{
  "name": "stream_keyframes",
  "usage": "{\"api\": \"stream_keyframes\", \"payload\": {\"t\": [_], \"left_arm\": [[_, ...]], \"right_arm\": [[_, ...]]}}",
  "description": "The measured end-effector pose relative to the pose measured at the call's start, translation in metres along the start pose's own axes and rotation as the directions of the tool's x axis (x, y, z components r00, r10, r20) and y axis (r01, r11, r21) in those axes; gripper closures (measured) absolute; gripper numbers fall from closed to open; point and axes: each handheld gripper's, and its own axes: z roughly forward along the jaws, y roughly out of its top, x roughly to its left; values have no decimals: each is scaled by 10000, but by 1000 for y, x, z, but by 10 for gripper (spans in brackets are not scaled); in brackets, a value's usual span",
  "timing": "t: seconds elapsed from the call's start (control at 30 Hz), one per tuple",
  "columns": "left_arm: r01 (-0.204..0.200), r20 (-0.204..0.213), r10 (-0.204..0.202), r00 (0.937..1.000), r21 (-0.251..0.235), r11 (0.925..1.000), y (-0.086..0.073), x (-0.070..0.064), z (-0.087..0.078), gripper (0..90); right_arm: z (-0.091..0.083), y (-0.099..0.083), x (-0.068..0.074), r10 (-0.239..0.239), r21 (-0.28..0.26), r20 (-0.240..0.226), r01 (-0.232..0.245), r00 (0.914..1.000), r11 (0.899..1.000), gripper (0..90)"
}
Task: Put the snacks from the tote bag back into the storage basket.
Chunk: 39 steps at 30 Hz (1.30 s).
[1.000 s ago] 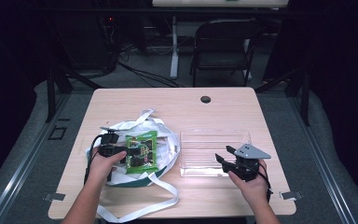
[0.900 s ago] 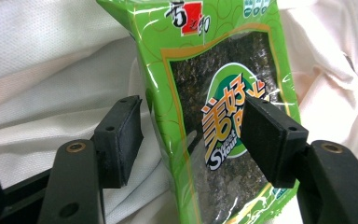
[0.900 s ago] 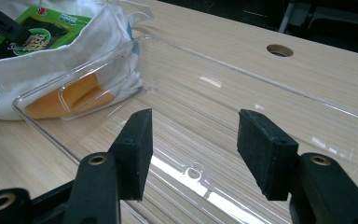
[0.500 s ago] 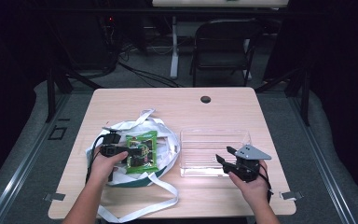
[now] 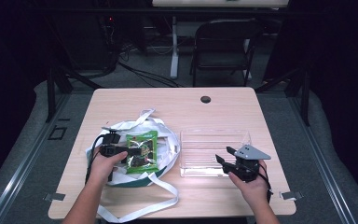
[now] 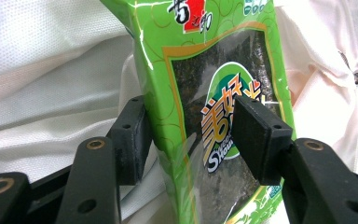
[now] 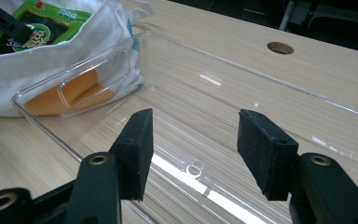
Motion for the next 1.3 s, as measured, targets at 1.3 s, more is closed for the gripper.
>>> {"api": "stream_keyframes", "payload": {"t": [1.3], "left_arm": [[-933, 794, 960, 9922, -379, 9949, 6, -12, -18, 672]], "right_arm": [[1, -1, 0, -4, 5, -15, 4, 10000, 10000, 459]]}}
